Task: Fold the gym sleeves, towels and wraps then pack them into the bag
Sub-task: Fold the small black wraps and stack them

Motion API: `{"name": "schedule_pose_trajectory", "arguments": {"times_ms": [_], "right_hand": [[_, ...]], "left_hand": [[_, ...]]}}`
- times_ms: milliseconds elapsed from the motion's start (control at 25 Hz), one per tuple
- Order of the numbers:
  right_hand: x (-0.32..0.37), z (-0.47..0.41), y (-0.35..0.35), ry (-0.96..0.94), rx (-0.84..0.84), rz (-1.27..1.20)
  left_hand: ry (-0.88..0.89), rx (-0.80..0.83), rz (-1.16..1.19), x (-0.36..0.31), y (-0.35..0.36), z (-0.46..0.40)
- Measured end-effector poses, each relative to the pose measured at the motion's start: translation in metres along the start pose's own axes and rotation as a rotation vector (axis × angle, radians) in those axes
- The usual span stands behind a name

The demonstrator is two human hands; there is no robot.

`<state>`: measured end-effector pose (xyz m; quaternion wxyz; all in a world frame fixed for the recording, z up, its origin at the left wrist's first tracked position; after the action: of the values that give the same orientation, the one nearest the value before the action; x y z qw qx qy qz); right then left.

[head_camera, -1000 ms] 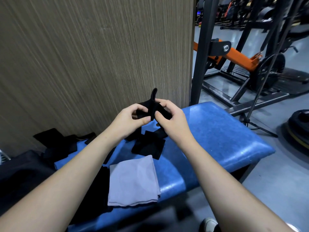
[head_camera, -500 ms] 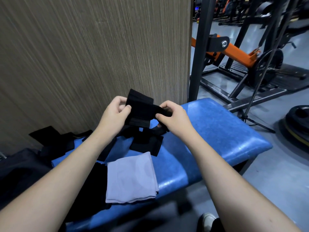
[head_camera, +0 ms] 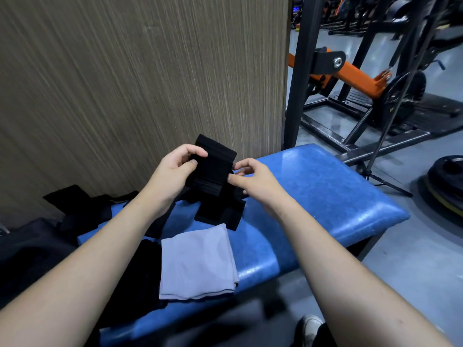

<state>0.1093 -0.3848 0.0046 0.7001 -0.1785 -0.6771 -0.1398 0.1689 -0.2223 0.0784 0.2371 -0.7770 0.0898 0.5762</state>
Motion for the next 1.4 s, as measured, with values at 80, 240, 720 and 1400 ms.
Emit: {"name": "schedule_pose_trajectory", "arguments": {"times_ms": [80, 240, 720, 1400], "right_hand": [[-0.002, -0.001, 0.003, 0.007, -0.018, 0.014], [0.007, 0.002, 0.021, 0.001, 0.164, -0.208], [0.011, 0.006, 0.011, -0.012, 0.152, -0.225], [-0.064, 0.049, -0.052, 0.070, 0.311, 0.688]], "left_hand": [[-0.003, -0.002, 0.006, 0.002, 0.004, -0.001], [-0.007, -0.044, -0.013, 0.011, 0.007, -0.003], [-0.060, -0.029, 0.024, 0.012, 0.009, 0.008], [-0.161, 0.478, -0.933, 0.068, 0.117, 0.043]]}}
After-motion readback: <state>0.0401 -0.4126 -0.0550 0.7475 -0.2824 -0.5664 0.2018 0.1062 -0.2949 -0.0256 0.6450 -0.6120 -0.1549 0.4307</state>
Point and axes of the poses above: each hand's wrist, its own z-axis away from the middle knuckle, its own y-axis out of the palm, x = y × z, the point moved 10 cm from there along -z, towards the middle knuckle, and after that the axes turned 4 degrees about -x, right-handed, at the moved point
